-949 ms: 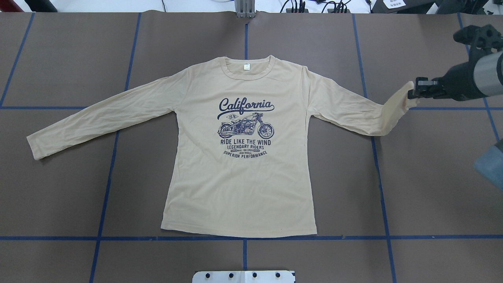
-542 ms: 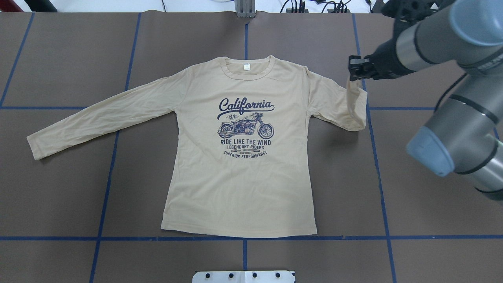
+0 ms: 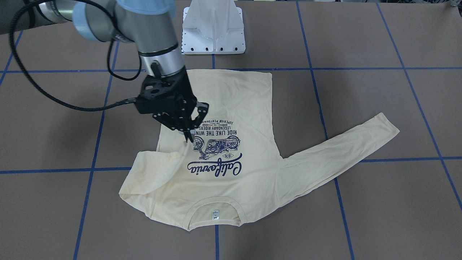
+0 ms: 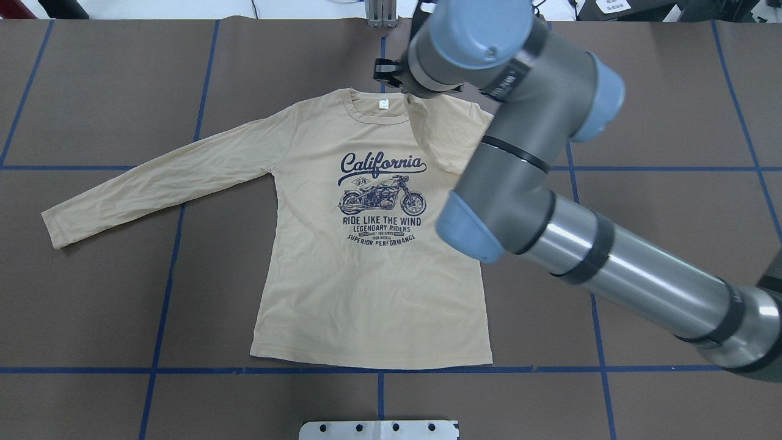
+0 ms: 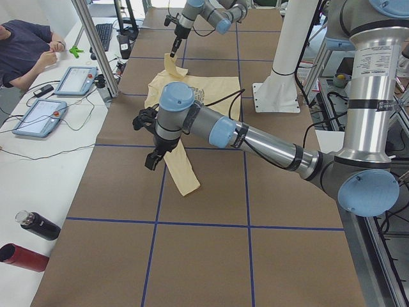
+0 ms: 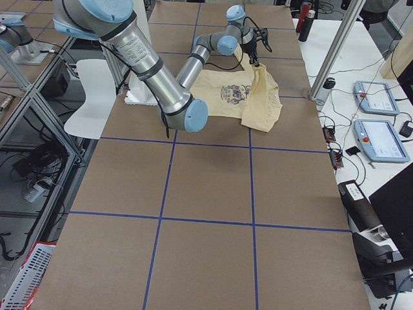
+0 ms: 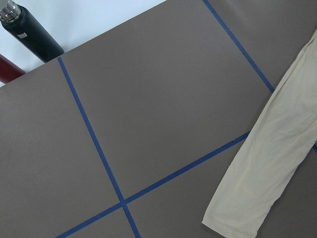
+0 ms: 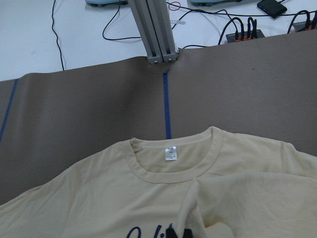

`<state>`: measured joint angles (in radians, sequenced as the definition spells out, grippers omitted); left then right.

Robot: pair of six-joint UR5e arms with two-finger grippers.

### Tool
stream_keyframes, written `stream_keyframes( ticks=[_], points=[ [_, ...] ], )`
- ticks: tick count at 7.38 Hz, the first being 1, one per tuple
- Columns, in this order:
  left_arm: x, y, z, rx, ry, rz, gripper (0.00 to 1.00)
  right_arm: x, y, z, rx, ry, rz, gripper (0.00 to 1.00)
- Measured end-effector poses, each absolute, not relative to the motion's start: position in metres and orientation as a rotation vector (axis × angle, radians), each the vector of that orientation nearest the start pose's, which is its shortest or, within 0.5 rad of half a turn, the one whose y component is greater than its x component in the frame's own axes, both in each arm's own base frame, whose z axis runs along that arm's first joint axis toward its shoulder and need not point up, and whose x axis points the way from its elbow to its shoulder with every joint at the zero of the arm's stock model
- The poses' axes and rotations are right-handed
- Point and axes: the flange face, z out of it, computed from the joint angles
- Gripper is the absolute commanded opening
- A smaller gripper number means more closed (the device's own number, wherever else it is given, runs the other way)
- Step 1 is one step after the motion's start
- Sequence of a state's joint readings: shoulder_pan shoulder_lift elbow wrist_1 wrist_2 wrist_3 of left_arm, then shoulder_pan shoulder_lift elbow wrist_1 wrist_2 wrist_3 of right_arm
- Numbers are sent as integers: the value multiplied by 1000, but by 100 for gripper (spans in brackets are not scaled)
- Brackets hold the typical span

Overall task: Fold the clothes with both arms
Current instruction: 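Carry the sleeve with the right gripper across the shirt toward the far shoulder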

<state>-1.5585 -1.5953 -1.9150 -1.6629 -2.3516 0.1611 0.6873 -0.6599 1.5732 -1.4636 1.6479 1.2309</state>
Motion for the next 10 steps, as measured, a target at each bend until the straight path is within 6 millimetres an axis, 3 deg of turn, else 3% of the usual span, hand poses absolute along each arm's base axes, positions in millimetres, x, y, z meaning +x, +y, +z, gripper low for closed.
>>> stream_keyframes(
  ticks=[2, 3, 5, 6, 7, 8, 10],
  points=[
    [-57, -498, 466, 494, 735, 341, 100, -554, -569, 27, 500, -906, 288, 0],
    [-57, -498, 466, 493, 735, 341, 100, -595, -560, 16, 532, -889, 285, 0],
    [-57, -498, 466, 493, 735, 341, 100, -655, -523, 2, 566, -863, 259, 0],
    [-57, -498, 466, 492, 735, 341, 100, -681, -509, 1, 574, -833, 247, 11],
    [-57, -498, 467, 492, 736, 341, 100, -697, -502, 3, 577, -809, 239, 59],
    [-57, -498, 467, 492, 736, 341, 100, -706, -500, 2, 576, -796, 238, 96],
    [-57, -498, 467, 492, 735, 342, 100, -713, -502, -10, 559, -797, 271, 97]
  ],
)
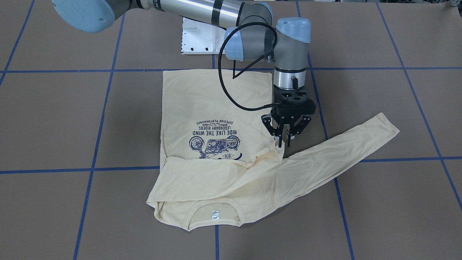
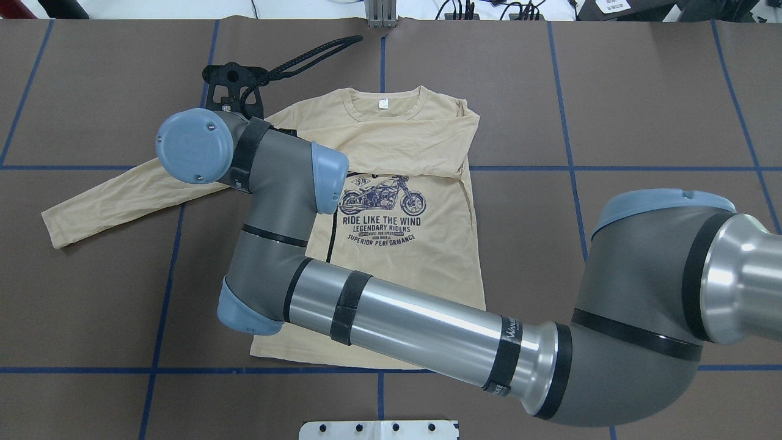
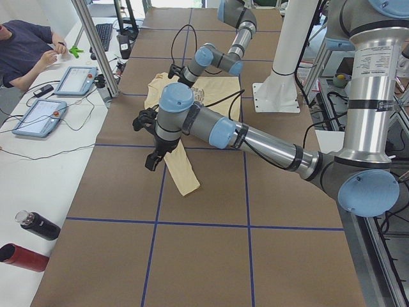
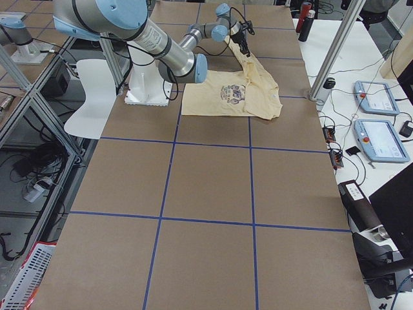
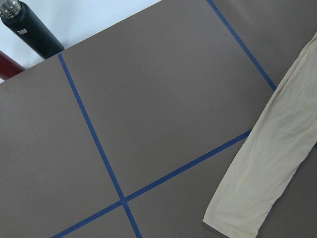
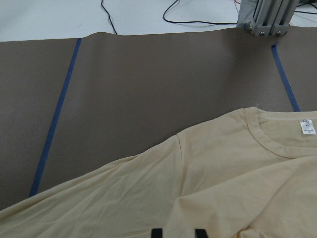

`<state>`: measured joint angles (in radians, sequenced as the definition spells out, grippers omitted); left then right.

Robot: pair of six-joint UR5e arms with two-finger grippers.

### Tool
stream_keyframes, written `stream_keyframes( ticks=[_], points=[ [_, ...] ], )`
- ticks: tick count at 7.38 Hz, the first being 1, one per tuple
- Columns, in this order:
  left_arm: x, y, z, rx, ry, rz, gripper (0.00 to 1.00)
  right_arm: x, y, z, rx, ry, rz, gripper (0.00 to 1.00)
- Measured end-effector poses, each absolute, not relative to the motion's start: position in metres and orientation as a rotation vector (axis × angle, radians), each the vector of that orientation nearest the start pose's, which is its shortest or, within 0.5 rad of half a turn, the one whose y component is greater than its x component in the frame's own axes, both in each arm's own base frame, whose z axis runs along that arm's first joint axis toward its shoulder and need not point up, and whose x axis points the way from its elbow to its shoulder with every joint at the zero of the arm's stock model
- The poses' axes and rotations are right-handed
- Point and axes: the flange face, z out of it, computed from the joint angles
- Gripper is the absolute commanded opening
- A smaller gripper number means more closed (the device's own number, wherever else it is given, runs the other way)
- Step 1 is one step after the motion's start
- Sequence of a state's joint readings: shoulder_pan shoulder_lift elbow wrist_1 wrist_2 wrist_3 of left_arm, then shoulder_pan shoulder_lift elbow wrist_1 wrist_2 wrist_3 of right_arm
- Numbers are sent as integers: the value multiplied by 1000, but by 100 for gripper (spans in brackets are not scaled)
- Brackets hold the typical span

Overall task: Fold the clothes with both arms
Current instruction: 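Carry the sleeve with the right gripper across the shirt toward the far shoulder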

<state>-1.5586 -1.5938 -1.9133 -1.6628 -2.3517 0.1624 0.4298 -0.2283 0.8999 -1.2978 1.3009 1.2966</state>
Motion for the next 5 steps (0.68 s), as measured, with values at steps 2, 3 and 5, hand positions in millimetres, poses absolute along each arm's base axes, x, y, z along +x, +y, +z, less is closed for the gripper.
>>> stream_keyframes(
  ticks=[2, 3, 5],
  points=[
    [-57, -498, 467, 492, 735, 342, 100, -708, -507, -28, 535, -824, 293, 98],
    [-57, -498, 467, 490, 737, 342, 100, -701, -516, -32, 510, -836, 295, 98],
    [-42, -501, 472, 473, 746, 365, 100, -666, -554, -24, 394, -812, 278, 99]
  ],
)
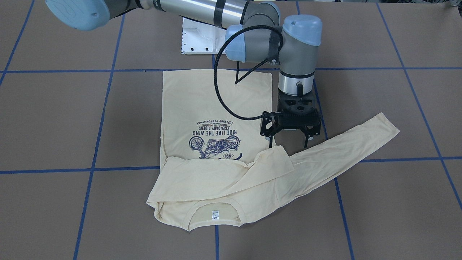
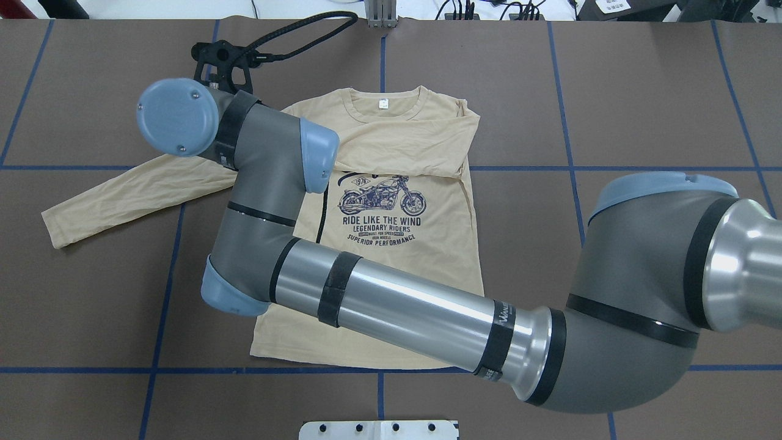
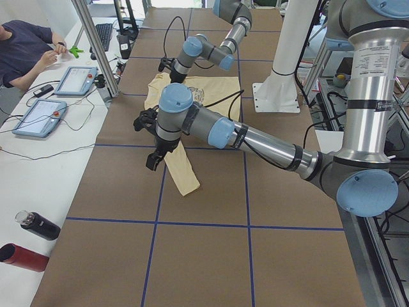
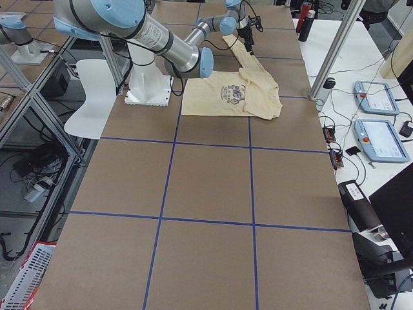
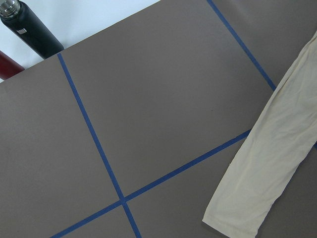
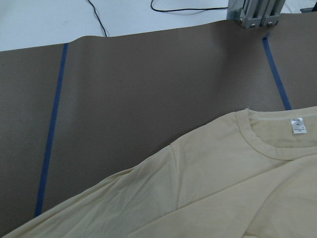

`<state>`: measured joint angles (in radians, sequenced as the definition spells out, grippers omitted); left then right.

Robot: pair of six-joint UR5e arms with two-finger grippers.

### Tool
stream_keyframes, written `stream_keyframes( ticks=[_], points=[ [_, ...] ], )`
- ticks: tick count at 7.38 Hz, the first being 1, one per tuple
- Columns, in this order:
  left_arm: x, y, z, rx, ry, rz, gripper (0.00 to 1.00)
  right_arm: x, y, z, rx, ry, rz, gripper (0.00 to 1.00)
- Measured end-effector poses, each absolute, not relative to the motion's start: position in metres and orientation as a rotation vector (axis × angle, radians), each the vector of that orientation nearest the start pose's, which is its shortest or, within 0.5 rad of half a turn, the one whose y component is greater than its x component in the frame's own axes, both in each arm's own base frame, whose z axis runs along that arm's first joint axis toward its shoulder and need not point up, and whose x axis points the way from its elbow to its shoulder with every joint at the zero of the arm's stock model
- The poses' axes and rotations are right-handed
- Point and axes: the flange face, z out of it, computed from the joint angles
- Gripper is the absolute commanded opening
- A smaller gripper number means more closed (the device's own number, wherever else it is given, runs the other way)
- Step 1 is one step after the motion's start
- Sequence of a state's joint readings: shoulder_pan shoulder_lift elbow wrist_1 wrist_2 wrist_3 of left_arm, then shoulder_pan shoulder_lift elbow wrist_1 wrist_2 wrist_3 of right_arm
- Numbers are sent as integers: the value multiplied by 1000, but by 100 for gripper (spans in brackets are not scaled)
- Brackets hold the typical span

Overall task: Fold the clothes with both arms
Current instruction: 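Carry the sleeve with the right gripper across the shirt toward the far shoulder, then release the sleeve and raise the right gripper back to its side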

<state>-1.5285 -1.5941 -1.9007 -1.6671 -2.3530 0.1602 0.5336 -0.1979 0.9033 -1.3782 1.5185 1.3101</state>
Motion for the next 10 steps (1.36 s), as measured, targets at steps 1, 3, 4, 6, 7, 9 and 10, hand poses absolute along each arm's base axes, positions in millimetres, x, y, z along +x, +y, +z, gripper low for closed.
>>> stream_keyframes(
  ticks=[1, 3, 4, 6, 7, 9, 10],
  points=[
    [-30, -505, 484, 459, 752, 379, 100, -638, -571, -11, 332, -790, 247, 99],
    [7, -511, 503, 427, 772, 358, 100, -559, -592, 52, 261, -768, 168, 99],
    [25, -505, 513, 417, 766, 320, 100, -507, -597, 98, 249, -770, 122, 99],
    [56, -478, 538, 407, 771, 253, 100, -389, -597, 190, 259, -736, 2, 99],
    [69, -463, 551, 399, 770, 231, 100, -335, -593, 229, 270, -714, -59, 99],
    [89, -446, 584, 400, 778, 192, 99, -241, -571, 309, 263, -698, -169, 100],
    [96, -444, 607, 413, 786, 156, 98, -205, -558, 340, 254, -692, -193, 100]
  ],
)
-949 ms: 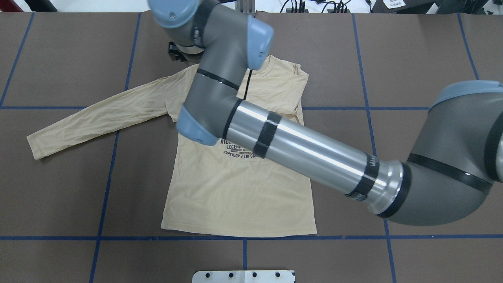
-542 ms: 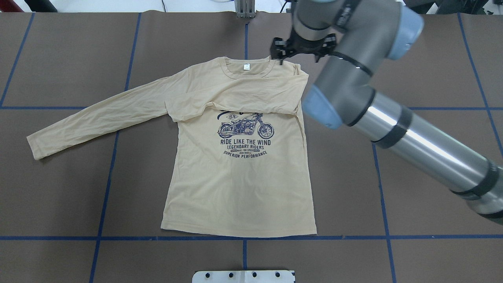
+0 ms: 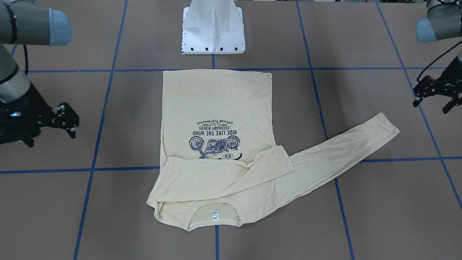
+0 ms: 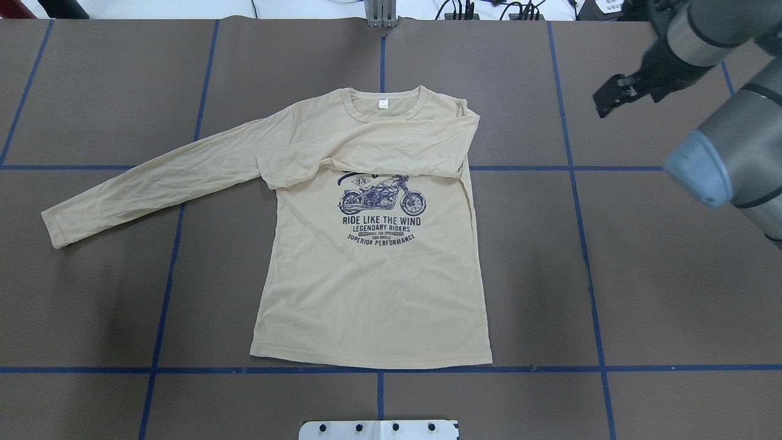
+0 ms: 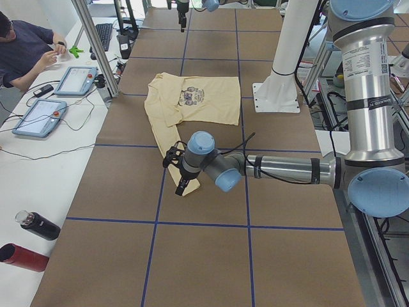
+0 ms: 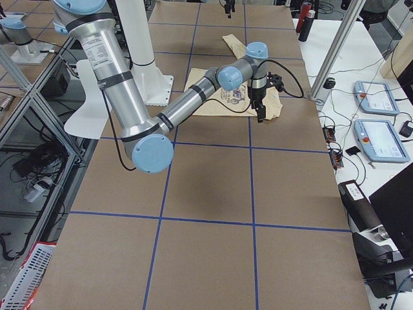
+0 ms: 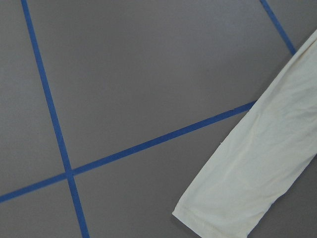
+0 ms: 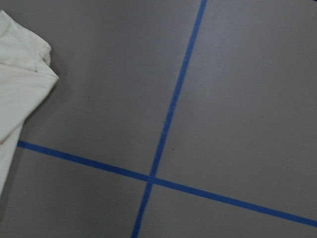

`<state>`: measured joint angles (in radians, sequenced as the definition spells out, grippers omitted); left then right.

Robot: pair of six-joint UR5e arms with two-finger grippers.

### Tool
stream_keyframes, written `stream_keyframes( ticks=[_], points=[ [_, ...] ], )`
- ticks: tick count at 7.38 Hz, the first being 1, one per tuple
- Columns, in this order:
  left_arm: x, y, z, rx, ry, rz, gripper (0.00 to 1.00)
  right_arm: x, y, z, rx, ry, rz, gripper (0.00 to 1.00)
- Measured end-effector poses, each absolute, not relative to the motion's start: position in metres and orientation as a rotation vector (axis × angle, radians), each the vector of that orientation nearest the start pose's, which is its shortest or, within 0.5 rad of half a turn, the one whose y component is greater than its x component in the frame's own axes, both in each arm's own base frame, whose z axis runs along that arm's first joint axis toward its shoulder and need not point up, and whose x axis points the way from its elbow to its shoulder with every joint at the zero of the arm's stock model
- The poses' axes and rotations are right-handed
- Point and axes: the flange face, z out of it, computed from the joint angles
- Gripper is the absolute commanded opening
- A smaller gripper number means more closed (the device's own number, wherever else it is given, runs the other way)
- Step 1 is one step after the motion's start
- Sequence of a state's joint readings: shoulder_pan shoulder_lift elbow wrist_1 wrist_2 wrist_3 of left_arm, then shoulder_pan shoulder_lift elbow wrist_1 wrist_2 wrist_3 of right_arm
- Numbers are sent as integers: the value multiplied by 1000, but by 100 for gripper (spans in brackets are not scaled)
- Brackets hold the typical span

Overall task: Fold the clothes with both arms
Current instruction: 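Release the sleeve and raise the right gripper back to its side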

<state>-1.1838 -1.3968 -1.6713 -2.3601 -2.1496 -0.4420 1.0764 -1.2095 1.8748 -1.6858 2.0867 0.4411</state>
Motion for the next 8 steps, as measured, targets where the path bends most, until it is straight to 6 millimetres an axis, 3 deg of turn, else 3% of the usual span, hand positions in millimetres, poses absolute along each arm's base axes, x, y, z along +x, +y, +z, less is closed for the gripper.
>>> stream_keyframes(
  ticks=[1, 3, 5, 8],
  points=[
    [105, -443, 623, 416, 801, 104, 94, -181, -548, 363, 247, -689, -200, 100],
    [128, -446, 634, 397, 820, 62, 81, -159, -536, 390, 253, -710, -202, 100],
    [149, -461, 638, 394, 818, 69, 70, -155, -533, 396, 254, -720, -199, 100],
    [172, -473, 643, 379, 819, 92, 64, -154, -533, 397, 254, -722, -199, 100]
  ],
)
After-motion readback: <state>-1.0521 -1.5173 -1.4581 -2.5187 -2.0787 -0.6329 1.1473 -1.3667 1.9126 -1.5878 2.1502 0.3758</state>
